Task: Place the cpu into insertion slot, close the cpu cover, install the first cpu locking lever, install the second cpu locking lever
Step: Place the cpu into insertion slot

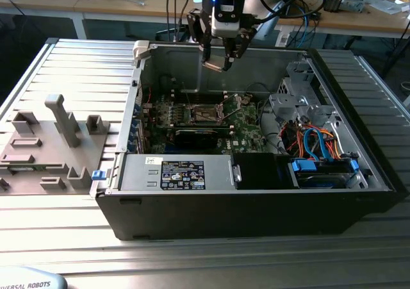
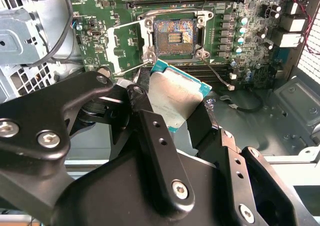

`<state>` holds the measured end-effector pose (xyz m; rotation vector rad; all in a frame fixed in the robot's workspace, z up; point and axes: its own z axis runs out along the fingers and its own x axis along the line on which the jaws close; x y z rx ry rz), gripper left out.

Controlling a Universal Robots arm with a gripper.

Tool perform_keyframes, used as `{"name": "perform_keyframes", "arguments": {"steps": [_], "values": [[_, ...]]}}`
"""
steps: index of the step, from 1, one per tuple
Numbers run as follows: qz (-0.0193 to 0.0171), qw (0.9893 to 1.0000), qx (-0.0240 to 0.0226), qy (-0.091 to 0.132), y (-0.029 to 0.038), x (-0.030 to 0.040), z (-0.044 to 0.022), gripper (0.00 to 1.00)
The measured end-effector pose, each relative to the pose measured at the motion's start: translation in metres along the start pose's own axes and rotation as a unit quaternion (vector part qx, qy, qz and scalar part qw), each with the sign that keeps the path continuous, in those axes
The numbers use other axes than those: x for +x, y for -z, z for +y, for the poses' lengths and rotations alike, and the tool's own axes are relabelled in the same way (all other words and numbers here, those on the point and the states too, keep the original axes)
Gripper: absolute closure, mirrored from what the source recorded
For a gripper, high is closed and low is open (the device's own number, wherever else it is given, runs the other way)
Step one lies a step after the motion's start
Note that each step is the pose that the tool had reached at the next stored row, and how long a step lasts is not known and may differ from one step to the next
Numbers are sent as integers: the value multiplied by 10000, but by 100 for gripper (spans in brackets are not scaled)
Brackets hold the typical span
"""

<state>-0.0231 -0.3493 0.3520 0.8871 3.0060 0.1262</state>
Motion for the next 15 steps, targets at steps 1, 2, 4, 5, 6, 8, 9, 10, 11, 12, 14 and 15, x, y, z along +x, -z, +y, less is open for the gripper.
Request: {"name": "perform_keyframes", "arguments": {"steps": [1, 2, 4, 5, 6, 8, 9, 10, 11, 12, 14, 15], "values": [[0, 10000, 0, -7, 0, 0, 0, 46], [-1, 10000, 0, -11, 0, 0, 0, 46], [-1, 10000, 0, -18, 0, 0, 0, 46], [-2, 10000, 0, -23, 0, 0, 0, 46], [-2, 10000, -1, -31, 0, 0, 0, 46], [-3, 10000, -1, -41, 0, 0, 0, 46], [-4, 10000, -1, -45, 0, 0, 0, 46], [-4, 10000, -1, -52, 0, 0, 0, 46], [-5, 10000, -1, -70, 0, 0, 0, 46], [-6, 10000, -1, -77, 0, 0, 0, 46], [-7, 10000, -1, -84, 0, 0, 0, 46], [-7, 10000, -2, -92, 0, 0, 0, 46]]}}
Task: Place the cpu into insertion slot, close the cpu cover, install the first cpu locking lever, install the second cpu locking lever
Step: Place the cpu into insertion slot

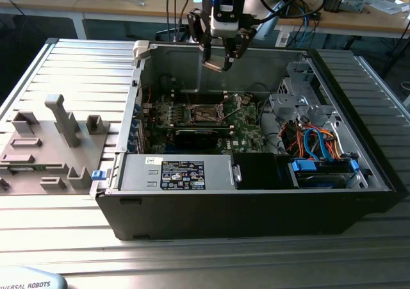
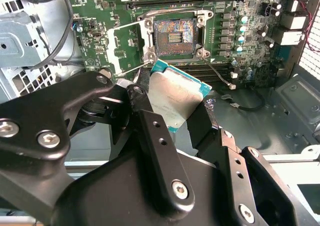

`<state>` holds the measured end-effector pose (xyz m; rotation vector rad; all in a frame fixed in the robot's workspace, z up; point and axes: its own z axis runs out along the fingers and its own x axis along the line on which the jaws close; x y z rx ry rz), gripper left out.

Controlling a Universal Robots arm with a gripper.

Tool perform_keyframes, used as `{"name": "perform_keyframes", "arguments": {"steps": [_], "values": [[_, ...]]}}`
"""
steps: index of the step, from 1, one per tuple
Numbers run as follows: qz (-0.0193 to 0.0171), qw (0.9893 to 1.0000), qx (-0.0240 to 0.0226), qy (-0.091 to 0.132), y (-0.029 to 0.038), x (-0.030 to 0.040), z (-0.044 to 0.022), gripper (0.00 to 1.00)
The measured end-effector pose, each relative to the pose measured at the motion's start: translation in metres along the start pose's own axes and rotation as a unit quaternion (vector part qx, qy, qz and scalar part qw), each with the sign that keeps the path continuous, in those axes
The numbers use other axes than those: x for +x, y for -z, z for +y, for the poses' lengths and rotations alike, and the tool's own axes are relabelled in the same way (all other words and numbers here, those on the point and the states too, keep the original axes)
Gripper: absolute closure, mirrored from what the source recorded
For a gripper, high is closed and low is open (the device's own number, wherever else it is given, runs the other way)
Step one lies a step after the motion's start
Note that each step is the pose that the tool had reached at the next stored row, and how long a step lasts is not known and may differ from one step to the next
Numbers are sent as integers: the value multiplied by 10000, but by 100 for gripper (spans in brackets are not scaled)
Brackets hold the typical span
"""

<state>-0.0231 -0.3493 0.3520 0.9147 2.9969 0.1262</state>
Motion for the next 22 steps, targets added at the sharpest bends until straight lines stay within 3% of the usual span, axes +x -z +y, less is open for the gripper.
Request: {"name": "perform_keyframes", "arguments": {"steps": [22], "values": [[-8, 9999, -2, -101, 0, 0, 0, 46]]}}
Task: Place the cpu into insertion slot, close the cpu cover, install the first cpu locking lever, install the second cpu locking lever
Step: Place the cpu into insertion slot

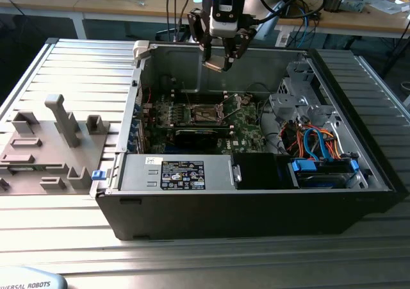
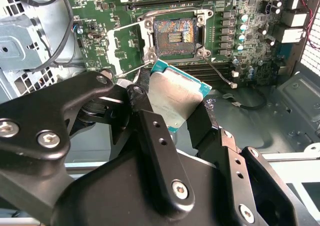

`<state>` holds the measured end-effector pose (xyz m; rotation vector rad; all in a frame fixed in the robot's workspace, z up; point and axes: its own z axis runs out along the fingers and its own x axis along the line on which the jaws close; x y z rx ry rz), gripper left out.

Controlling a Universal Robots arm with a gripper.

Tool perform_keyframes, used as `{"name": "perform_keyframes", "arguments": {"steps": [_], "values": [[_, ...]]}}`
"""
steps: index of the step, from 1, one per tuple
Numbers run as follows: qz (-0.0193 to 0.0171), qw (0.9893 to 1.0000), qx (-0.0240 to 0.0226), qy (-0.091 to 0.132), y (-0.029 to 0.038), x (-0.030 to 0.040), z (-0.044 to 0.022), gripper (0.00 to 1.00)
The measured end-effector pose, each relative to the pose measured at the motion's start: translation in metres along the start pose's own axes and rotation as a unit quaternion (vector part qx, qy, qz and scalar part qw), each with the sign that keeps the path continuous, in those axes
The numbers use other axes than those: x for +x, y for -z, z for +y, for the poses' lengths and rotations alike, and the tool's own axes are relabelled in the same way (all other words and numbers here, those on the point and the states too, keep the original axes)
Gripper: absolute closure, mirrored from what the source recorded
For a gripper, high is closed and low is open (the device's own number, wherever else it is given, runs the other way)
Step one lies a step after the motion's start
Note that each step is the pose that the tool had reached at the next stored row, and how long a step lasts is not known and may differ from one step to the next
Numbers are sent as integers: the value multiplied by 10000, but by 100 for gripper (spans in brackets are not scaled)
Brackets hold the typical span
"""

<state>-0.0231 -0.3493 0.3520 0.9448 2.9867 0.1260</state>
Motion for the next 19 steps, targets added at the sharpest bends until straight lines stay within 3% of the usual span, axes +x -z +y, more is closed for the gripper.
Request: {"name": "perform_keyframes", "arguments": {"steps": [19], "values": [[-8, 9999, -2, -103, 0, 0, 0, 46]]}}
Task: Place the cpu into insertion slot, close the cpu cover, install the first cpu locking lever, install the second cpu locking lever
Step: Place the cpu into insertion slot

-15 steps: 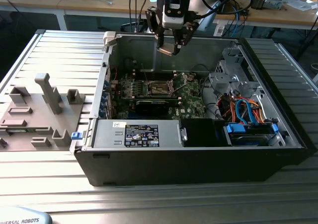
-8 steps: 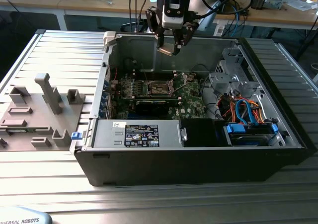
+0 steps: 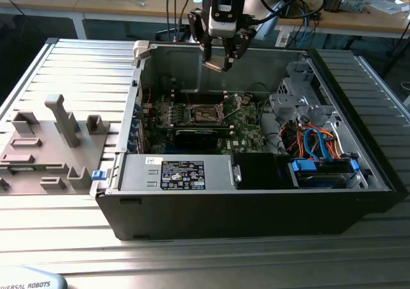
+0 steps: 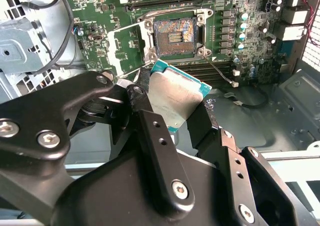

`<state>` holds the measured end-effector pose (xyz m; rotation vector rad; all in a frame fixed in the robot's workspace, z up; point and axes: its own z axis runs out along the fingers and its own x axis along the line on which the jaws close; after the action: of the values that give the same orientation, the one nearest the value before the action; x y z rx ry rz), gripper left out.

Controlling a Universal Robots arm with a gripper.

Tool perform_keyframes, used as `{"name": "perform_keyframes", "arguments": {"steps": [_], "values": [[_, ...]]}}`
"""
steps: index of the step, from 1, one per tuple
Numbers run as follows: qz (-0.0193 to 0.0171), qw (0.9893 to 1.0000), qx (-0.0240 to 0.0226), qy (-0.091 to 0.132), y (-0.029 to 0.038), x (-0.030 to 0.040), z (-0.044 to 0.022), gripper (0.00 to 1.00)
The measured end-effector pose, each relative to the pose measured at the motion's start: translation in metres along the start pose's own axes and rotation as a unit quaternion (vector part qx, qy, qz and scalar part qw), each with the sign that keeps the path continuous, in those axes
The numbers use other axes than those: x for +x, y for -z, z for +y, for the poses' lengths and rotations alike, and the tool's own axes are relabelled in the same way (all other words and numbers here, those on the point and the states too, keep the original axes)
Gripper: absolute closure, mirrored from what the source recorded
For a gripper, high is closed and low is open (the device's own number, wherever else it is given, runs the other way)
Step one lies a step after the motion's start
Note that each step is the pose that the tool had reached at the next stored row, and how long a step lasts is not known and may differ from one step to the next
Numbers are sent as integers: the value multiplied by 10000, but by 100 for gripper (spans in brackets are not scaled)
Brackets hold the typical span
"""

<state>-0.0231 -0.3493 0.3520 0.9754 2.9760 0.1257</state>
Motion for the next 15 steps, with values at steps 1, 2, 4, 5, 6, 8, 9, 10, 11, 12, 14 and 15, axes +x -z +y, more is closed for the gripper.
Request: {"name": "perform_keyframes", "arguments": {"steps": [1, 2, 4, 5, 6, 8, 9, 10, 11, 12, 14, 15], "values": [[0, 10000, 0, -5, 0, 0, 0, 46], [-1, 10000, 0, -8, 0, 0, 0, 46], [-2, 10000, -1, -21, 0, 0, 0, 46], [-2, 10000, -1, -25, 0, 0, 0, 46], [-2, 10000, -1, -29, 0, 0, 0, 46], [-3, 10000, -1, -40, 0, 0, 0, 46], [-3, 10000, -1, -44, -1, 0, 0, 46], [-4, 10000, -1, -51, -1, 0, 0, 46], [-4, 10000, -1, -54, -1, 0, 0, 46], [-4, 10000, -1, -58, 0, 0, 0, 46], [-6, 10000, -2, -71, 0, 0, 0, 46], [-7, 10000, -2, -86, 0, 0, 0, 46]]}}
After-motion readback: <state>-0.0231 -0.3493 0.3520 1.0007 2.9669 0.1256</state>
